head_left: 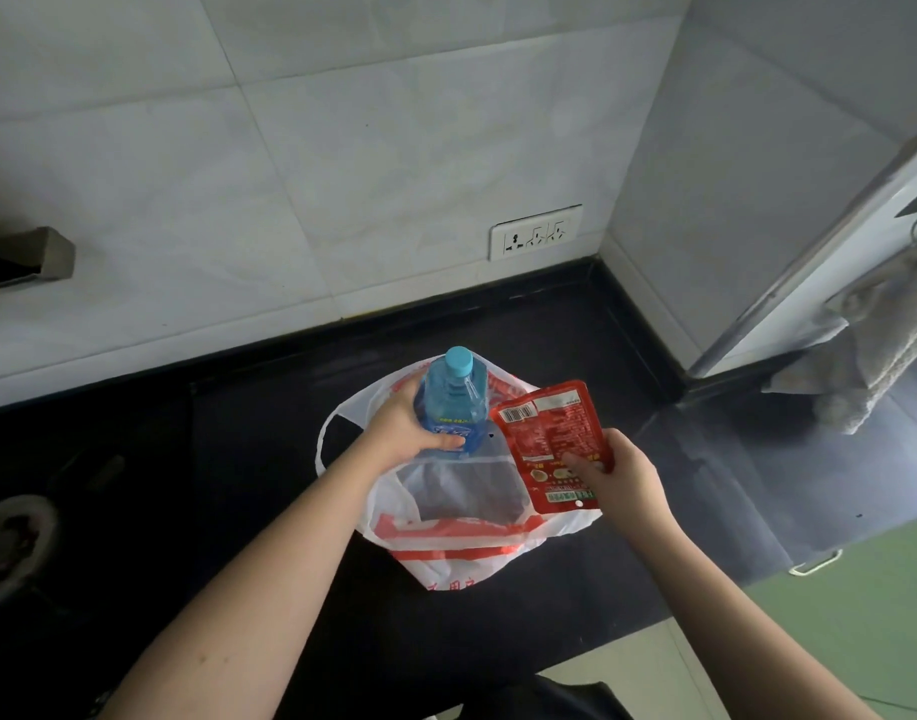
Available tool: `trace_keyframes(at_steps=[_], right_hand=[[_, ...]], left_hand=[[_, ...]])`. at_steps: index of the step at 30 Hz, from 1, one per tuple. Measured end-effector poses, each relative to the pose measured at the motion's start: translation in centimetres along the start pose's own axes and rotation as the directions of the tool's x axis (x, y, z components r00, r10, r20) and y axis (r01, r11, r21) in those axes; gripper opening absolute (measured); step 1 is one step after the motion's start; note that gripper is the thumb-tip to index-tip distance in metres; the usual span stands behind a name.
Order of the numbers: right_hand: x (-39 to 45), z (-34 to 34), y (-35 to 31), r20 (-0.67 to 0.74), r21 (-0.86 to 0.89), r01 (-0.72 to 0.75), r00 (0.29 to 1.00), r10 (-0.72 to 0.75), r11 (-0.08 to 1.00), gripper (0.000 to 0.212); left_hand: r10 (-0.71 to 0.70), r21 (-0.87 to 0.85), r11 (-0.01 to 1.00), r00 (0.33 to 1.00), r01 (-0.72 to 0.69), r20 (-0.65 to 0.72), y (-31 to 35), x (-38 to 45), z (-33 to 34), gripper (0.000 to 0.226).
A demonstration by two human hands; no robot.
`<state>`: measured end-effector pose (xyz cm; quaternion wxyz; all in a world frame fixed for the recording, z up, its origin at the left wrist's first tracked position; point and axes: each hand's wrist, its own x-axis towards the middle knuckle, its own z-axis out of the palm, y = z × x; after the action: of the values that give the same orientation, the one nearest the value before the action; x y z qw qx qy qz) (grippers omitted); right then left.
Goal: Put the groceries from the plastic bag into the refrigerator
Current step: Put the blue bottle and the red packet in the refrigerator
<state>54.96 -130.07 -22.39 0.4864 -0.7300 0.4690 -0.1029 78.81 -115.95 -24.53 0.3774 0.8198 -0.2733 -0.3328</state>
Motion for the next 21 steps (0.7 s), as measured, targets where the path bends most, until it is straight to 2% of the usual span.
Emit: trace_keyframes(at_steps=[4,7,11,14,17,21], right_hand=[[0.3,0.0,-0.4,-0.010,0.011,-0.018,1.000,0.018,1.000,0.024],[0.4,-0.1,-0.5,-0.015,0.011,-0.027,1.000,0.028,1.000,0.024],[0.6,-0.2,-0.7,0.008,0.030,-0.035,0.999,0.034,0.999,0.023],[0.8,-0.3,-0.9,0.011,0.056,-0.029,1.000,0.029,0.998,0.023],[1.0,-0.2,-1.0,-0.004,0.085,-0.039,0.999,0.039,0.996,0.026],[1.0,-0.3,-1.3,-0.012,0.099,-0.060,0.998,0.062,0.993,0.026]], left_hand=[[0.010,0.073,0.997,0.988,-0.022,0.155,0.2,0.9,-1.4,0.105],[0.018,0.123,0.992,0.988,-0.037,0.151,0.1,0.8,-1.6,0.096],[0.015,0.119,0.993,1.000,-0.015,0.002,-0.6,-1.6,0.7,0.072],[-0.001,-0.016,1.000,0.986,-0.001,-0.169,-1.1,-4.0,4.2,0.087],[-0.028,-0.128,0.992,0.928,-0.022,-0.372,-0.9,-4.0,6.9,0.094],[-0.139,-0.197,0.979,0.868,0.049,-0.477,0.5,-3.0,8.6,0.091]])
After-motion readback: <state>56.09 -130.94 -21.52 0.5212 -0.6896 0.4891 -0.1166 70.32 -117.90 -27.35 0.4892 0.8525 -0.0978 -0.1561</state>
